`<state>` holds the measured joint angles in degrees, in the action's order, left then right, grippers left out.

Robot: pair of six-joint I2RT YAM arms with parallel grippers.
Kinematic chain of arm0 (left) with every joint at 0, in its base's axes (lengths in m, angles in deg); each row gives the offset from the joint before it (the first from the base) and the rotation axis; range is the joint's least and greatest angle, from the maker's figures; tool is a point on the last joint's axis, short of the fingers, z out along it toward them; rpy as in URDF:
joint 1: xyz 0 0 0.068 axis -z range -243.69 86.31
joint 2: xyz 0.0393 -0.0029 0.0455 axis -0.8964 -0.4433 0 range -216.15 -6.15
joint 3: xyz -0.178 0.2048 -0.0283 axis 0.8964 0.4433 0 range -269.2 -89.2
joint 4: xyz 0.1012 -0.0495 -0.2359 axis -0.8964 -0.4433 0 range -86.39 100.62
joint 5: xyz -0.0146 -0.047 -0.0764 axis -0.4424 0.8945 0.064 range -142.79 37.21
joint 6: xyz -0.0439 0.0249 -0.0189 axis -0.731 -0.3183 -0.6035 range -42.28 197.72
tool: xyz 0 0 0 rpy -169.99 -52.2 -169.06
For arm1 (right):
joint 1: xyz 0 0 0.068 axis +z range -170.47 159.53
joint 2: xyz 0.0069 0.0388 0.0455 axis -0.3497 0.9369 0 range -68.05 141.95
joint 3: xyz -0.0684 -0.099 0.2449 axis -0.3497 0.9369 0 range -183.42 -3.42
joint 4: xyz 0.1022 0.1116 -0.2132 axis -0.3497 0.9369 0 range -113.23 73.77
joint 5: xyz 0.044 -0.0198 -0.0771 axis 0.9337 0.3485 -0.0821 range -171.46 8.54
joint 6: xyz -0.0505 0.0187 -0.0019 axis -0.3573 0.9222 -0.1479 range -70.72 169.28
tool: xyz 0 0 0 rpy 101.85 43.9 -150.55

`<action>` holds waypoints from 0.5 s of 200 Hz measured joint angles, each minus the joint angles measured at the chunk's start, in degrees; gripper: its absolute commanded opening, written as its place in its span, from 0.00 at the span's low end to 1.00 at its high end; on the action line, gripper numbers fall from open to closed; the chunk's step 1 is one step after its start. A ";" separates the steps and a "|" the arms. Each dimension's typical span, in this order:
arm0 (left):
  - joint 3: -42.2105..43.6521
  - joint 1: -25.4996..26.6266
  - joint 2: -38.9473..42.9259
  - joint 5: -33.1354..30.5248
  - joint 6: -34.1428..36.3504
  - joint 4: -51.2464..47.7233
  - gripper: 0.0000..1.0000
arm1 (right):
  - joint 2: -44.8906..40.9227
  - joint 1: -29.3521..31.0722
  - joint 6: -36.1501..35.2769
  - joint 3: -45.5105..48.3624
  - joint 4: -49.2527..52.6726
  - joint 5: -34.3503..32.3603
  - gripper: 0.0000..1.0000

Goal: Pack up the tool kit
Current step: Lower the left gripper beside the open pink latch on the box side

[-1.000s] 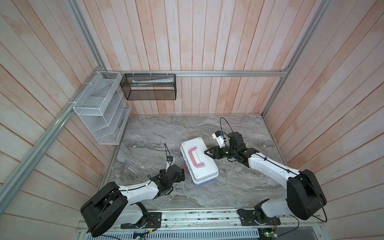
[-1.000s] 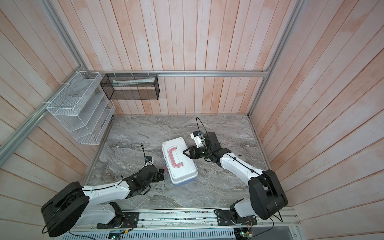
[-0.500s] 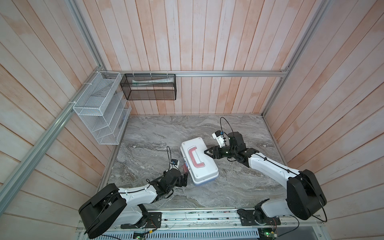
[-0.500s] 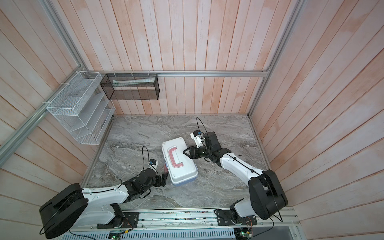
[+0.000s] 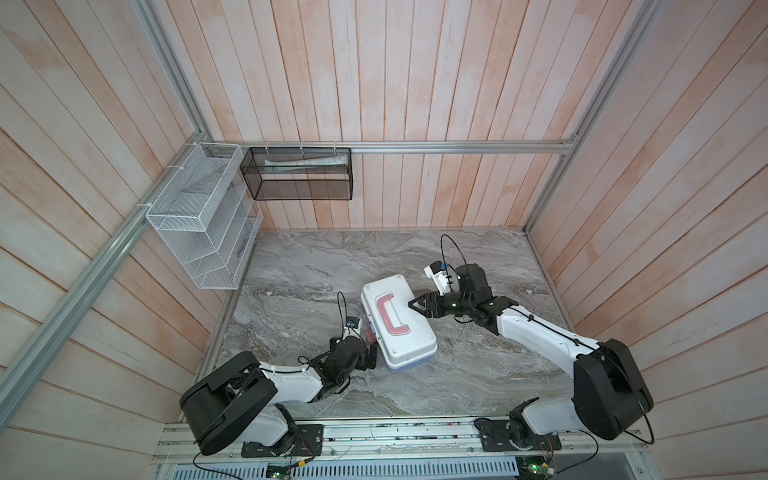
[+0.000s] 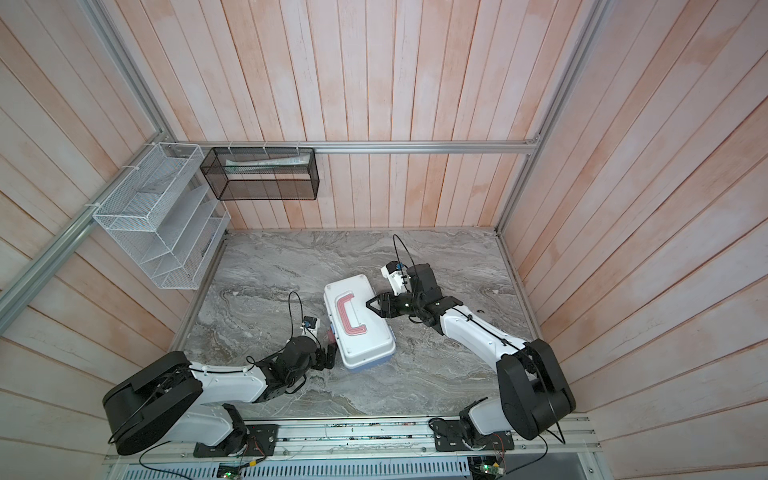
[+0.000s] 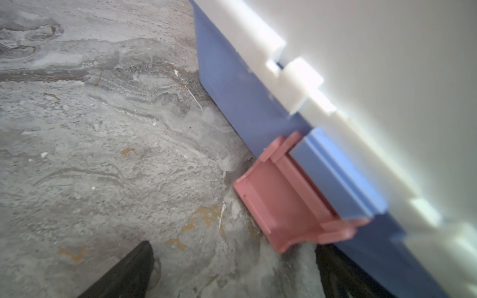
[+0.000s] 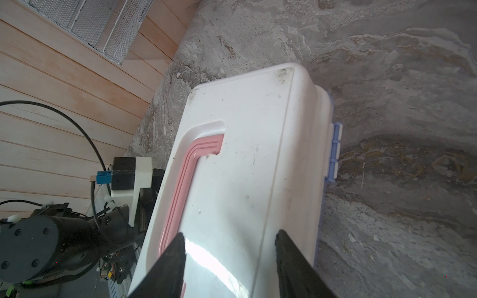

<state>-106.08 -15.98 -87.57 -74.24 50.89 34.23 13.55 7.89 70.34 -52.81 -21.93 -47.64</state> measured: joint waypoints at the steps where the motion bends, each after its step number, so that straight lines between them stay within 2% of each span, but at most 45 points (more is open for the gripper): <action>1: -0.02 0.00 -0.04 -0.04 0.00 -0.02 1.00 | 0.00 0.00 0.00 0.00 0.00 0.00 0.54; 60: -0.79 0.33 -0.44 -8.98 -5.92 -4.52 1.00 | 0.00 0.00 0.17 0.00 -0.02 0.00 0.54; 100: -1.57 0.33 1.20 -11.52 -9.22 -9.92 1.00 | 0.00 0.00 0.39 0.04 -0.07 0.02 0.54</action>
<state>-107.66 -15.66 -86.37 -85.76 41.67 24.31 13.55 7.89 70.73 -52.77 -21.99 -47.62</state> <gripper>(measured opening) 0.998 0.539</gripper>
